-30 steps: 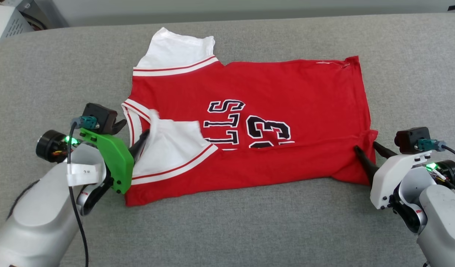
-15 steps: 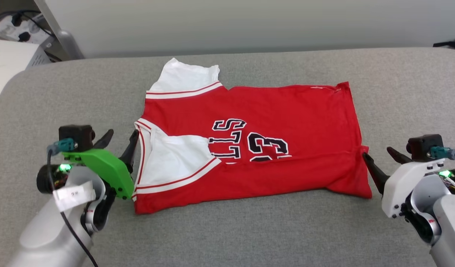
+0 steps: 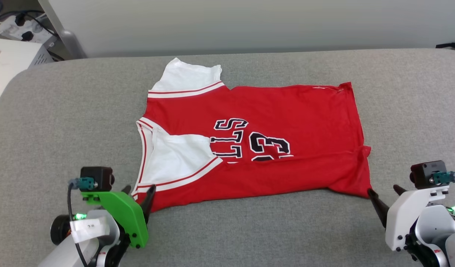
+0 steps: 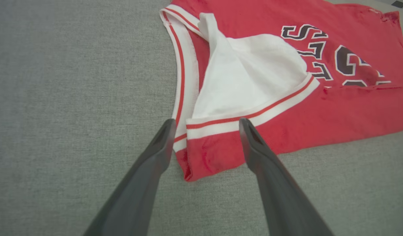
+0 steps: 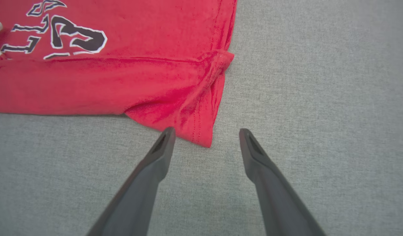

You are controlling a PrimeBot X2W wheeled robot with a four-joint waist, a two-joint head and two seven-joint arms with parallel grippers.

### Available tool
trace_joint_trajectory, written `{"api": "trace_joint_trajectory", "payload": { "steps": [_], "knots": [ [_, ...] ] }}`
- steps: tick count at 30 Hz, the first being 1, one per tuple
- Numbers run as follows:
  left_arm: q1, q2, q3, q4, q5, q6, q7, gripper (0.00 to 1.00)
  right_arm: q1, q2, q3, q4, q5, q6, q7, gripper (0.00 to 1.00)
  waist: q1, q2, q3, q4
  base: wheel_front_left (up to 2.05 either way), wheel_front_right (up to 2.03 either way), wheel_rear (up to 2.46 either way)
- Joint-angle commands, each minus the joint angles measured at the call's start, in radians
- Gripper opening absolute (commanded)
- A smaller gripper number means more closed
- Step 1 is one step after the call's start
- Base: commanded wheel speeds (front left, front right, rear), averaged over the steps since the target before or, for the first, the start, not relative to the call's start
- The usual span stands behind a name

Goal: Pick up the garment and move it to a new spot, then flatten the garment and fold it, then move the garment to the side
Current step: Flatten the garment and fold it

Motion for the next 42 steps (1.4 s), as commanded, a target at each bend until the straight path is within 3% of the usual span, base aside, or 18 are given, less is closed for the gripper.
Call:
{"api": "trace_joint_trajectory", "payload": {
  "steps": [1,6,12,23,24,25,26,35,42],
  "knots": [
    [0.022,0.017,-0.007,-0.026,-0.01,0.022,0.029,1.0,0.021,0.018,-0.011,-0.033,-0.016,-0.001,0.029,1.0,0.0,-0.0001,0.017,-0.006,0.0,0.0,0.0],
    [0.041,0.041,-0.021,-0.078,-0.002,0.085,0.09,1.0,0.049,0.063,-0.029,-0.137,-0.037,-0.001,0.092,1.0,0.0,-0.0001,0.046,-0.024,0.0,0.0,0.0],
    [0.044,0.04,-0.009,-0.034,0.005,0.132,0.084,1.0,0.058,0.074,-0.03,-0.191,-0.052,-0.001,0.118,1.0,0.0,-0.0001,0.076,-0.053,0.0,0.0,0.0],
    [0.036,0.026,-0.04,0.096,0.007,0.113,0.109,1.0,0.06,0.073,-0.03,-0.21,-0.051,-0.001,0.124,1.0,0.0,-0.0001,0.112,-0.078,0.0,0.0,0.0],
    [0.036,0.019,-0.044,0.101,-0.001,0.106,0.118,0.44,0.061,0.073,-0.032,-0.21,-0.051,-0.001,0.124,1.0,0.0,-0.0001,0.113,-0.077,0.0,0.0,0.0],
    [0.036,0.016,-0.049,0.105,-0.006,0.1,0.126,0.07,0.061,0.072,-0.033,-0.21,-0.052,-0.001,0.124,1.0,0.0,-0.0001,0.113,-0.076,0.0,0.0,0.0],
    [0.037,0.013,-0.055,0.11,-0.011,0.092,0.137,0.0,0.06,0.071,-0.035,-0.21,-0.053,-0.001,0.126,1.0,0.0,-0.0001,0.112,-0.074,0.0,0.0,0.0],
    [0.012,0.01,-0.041,0.062,-0.012,0.052,0.094,0.0,0.018,0.018,-0.038,-0.17,-0.079,-0.001,0.139,1.0,0.0,-0.0001,0.088,-0.035,0.0,0.0,0.0],
    [-0.02,0.037,-0.031,-0.087,0.023,0.063,0.072,0.0,-0.042,0.046,-0.062,-0.061,-0.09,-0.001,0.142,1.0,0.0,-0.0001,0.082,0.009,0.0,0.0,0.0]
  ]
}}
